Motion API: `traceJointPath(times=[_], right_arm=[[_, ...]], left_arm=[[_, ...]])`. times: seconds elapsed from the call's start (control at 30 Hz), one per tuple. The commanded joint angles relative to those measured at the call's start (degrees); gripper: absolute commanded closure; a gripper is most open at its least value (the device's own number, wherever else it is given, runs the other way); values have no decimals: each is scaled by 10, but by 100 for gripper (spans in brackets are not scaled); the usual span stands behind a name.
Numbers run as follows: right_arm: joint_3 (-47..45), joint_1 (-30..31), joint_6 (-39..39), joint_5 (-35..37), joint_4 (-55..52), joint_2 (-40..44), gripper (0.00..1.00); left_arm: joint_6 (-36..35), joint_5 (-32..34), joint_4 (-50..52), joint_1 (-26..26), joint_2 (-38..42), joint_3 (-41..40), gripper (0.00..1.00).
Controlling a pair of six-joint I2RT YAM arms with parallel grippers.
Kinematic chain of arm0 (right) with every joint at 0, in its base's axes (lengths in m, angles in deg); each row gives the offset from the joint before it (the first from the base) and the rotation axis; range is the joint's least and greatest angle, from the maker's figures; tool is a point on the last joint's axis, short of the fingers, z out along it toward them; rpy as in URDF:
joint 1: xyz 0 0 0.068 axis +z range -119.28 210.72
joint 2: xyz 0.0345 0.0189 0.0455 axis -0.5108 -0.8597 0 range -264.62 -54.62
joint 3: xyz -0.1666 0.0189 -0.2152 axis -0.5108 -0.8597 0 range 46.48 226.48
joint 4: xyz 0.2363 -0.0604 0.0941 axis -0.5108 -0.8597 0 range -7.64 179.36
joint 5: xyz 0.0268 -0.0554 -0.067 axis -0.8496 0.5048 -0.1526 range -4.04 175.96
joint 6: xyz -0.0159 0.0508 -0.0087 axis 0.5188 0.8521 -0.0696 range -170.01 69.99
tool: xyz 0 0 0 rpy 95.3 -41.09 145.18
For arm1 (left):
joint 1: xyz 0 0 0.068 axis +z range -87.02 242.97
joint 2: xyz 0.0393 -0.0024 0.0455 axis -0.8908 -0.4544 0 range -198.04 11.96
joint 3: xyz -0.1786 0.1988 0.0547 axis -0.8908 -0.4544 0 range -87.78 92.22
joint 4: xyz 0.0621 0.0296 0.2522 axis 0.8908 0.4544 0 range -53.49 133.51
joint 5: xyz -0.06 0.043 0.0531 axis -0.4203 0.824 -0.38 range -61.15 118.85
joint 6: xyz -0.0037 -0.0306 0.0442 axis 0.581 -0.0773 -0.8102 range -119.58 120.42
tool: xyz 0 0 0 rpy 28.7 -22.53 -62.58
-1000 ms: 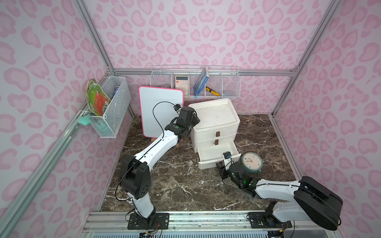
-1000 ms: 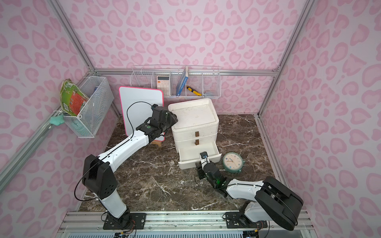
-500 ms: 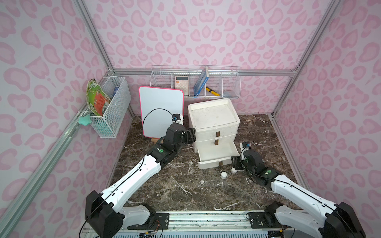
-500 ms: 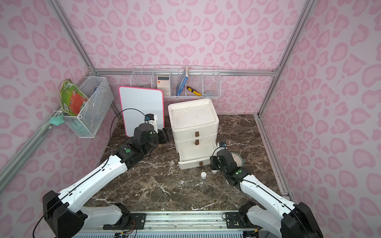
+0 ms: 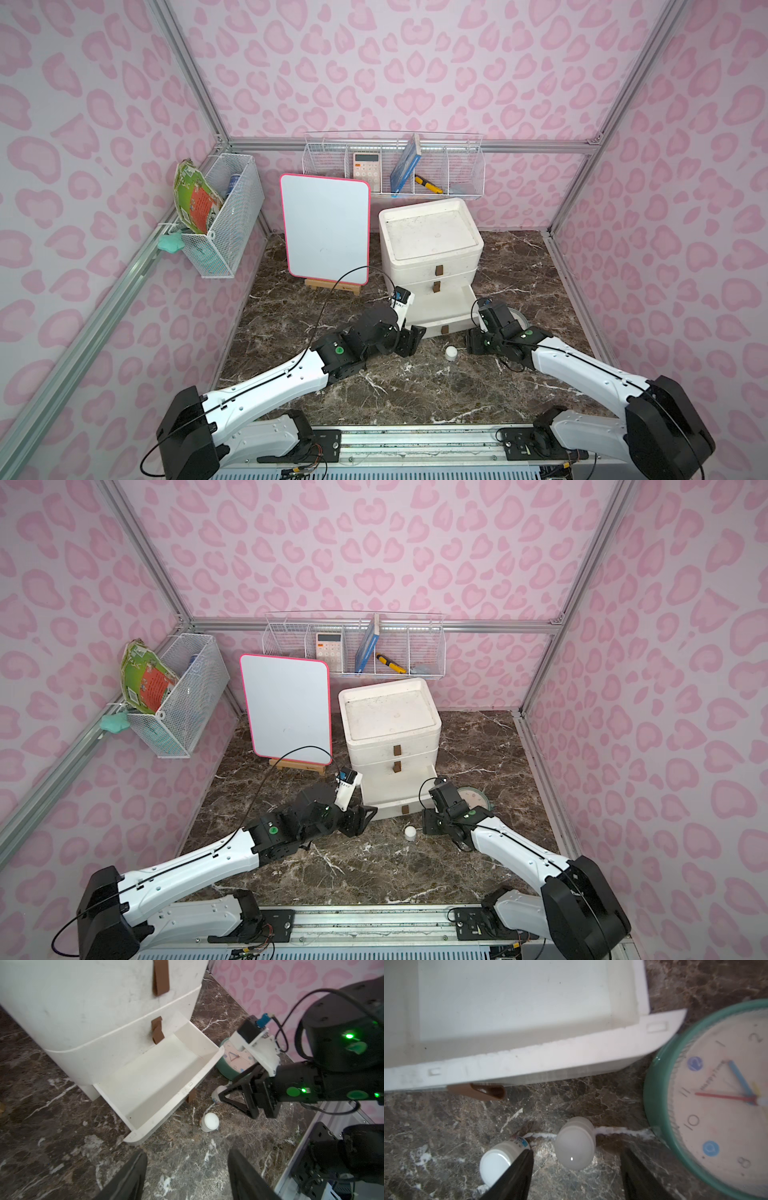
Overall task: Put the paint cans in the drawer according to color
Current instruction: Pick up the paint can at the center of the board, then place the paint can in the drawer.
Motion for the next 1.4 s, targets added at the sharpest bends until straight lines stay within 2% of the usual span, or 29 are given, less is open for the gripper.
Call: traceJointPath(times=[0.0, 0.23, 0.53, 0.7, 0.87, 1.1, 1.37], right_arm=[[5, 4, -10, 8, -2, -22, 38], [15, 15, -11, 26, 16, -57, 52], [16, 20, -6, 41, 35, -73, 55], [20, 24, -8, 47, 34, -79, 63], [29, 33, -5, 60, -1, -46, 71], [107, 47, -19, 76, -73, 11, 72], [206, 46, -54, 99, -27, -74, 72]], left_arm=[[-8, 4, -36, -5, 3, -11, 34], [0, 25, -24, -6, 12, -24, 36], [3, 36, -16, -6, 18, -28, 37], [4, 41, -12, -6, 19, -29, 38], [6, 53, -13, -6, 21, -34, 38], [17, 82, -26, -6, 17, -40, 39], [23, 92, -12, -6, 24, -40, 39]])
